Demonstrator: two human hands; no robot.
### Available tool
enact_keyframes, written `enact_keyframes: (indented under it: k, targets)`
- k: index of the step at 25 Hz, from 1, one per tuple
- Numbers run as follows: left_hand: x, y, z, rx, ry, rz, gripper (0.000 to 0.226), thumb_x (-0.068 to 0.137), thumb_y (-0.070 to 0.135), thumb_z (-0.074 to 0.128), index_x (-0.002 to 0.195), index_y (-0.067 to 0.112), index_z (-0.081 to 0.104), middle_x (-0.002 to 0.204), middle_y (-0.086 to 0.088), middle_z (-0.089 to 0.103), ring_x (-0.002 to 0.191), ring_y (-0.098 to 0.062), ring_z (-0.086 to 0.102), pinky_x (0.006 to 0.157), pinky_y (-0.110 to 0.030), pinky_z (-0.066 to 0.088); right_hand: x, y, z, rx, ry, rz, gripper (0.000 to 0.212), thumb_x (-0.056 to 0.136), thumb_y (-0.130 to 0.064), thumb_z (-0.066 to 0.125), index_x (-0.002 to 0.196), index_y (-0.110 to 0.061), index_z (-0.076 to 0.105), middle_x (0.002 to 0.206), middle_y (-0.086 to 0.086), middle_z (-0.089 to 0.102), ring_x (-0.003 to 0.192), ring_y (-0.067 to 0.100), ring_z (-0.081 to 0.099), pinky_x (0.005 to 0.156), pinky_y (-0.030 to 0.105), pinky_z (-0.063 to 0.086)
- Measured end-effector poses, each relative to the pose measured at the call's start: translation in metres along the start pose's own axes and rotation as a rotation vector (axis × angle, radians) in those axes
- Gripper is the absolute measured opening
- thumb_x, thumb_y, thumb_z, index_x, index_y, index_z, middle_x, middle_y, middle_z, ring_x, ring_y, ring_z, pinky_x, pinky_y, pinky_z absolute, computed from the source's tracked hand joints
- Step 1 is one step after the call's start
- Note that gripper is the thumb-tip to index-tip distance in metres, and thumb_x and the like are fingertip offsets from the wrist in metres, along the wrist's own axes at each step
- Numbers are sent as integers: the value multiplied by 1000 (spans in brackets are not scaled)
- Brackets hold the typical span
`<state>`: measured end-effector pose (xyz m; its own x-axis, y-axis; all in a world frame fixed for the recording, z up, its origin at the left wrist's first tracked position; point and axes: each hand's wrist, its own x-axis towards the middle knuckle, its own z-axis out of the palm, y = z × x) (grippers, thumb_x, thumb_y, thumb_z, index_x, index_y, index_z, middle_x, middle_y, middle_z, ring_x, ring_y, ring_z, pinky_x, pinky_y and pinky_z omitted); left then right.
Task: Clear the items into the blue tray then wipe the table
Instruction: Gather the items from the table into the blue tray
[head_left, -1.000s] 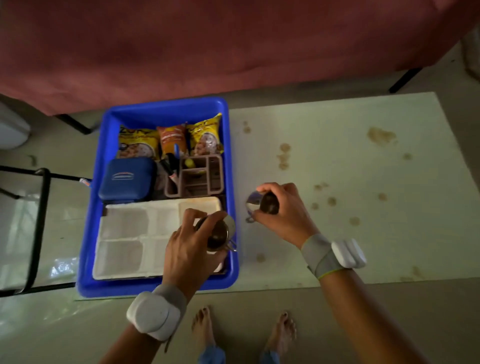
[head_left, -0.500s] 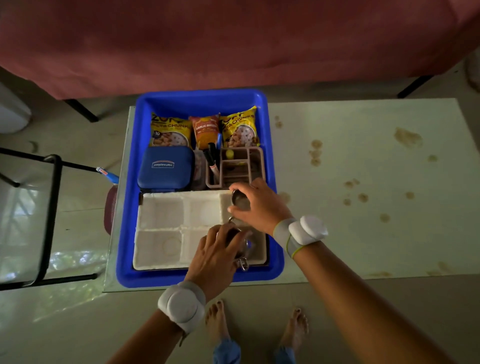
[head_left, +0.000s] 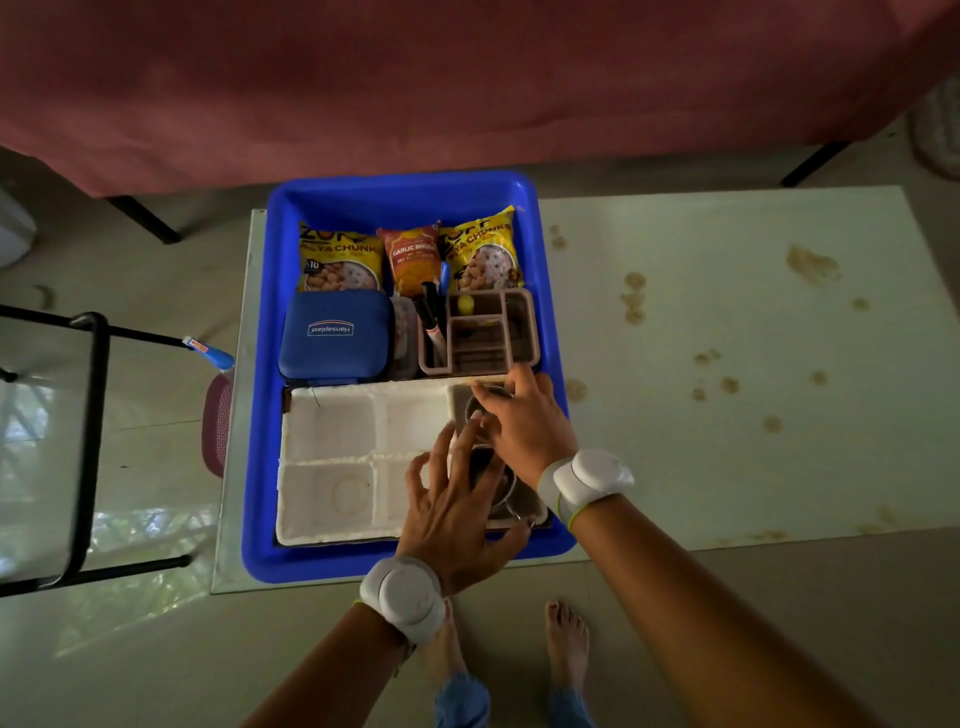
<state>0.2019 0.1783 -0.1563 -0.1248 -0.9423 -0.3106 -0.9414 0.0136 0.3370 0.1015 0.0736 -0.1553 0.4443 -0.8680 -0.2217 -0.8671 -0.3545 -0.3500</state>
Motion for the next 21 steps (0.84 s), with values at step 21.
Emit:
enact_keyframes:
  k: [21]
  targets:
    - [10, 20, 28, -48, 203, -212, 50, 92, 44, 25, 138, 26, 31, 159, 2, 4, 147, -22, -4, 114, -54, -5, -27, 12, 7, 326, 227, 74, 37, 83, -5, 58, 119, -15, 60, 131, 9, 45, 119, 26, 46, 88, 34, 51]
